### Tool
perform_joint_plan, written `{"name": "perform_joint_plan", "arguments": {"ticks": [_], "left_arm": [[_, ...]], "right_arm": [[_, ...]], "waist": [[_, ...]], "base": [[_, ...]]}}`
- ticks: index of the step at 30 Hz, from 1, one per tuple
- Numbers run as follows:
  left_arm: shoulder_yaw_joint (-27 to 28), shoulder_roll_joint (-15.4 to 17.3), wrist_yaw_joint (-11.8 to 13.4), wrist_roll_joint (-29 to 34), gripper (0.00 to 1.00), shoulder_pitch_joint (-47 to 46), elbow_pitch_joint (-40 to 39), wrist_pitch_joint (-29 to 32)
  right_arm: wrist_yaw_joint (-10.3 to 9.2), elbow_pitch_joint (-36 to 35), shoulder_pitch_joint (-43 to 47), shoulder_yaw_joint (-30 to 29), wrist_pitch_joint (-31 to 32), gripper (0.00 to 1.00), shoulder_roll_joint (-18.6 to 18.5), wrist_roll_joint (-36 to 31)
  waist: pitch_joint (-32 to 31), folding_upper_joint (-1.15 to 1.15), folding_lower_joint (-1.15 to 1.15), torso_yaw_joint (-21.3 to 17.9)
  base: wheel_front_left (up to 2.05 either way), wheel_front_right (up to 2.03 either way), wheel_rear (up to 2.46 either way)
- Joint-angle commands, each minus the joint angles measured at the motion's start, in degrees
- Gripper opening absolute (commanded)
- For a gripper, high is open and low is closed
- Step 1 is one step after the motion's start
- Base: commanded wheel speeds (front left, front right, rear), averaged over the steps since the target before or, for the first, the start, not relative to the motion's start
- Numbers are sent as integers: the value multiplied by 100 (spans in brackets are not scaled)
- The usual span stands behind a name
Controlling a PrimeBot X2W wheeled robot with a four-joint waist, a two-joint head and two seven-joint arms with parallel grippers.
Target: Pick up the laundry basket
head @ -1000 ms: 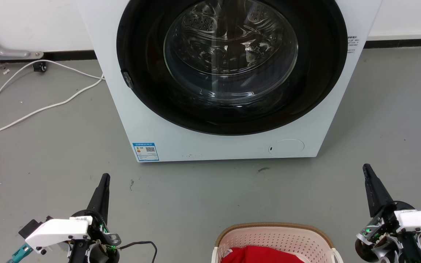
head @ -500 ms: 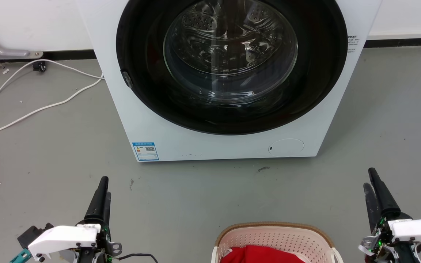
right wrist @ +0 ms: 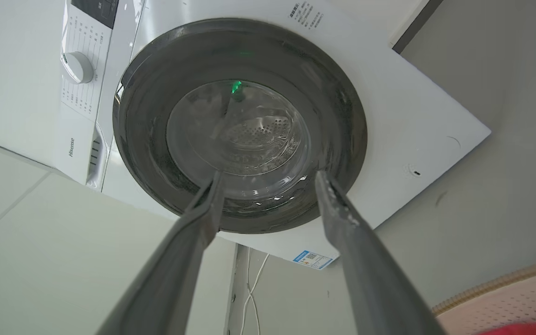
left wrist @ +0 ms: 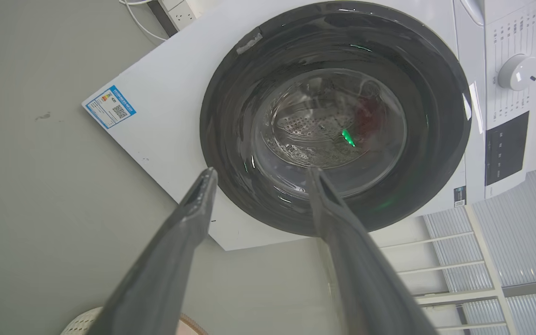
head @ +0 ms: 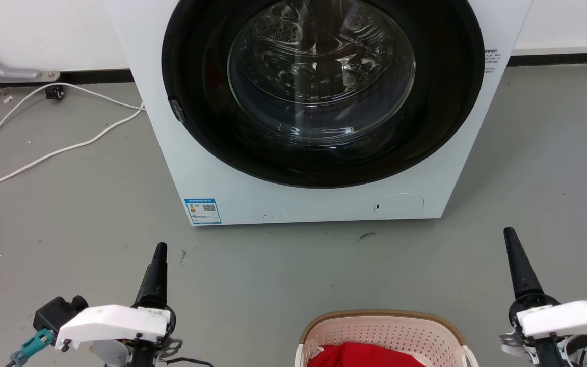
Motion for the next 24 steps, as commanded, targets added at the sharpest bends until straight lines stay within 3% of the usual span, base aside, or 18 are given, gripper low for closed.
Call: {"name": "perform_joint_plan", "arguments": {"ticks": [1,24], "left_arm": [[-51,24,54,266,100,-28,-130,-62],[-460,33,430,2335,100,112,-331,-511]], "right_arm": [[0,-165,-8,44,-63,100,-18,-317],[0,-575,272,268,-513,100,-19,-2599]], "waist": [[-2,0,0,1],[-25,0,0,11]], "base": [[0,0,0],[0,0,0]]}}
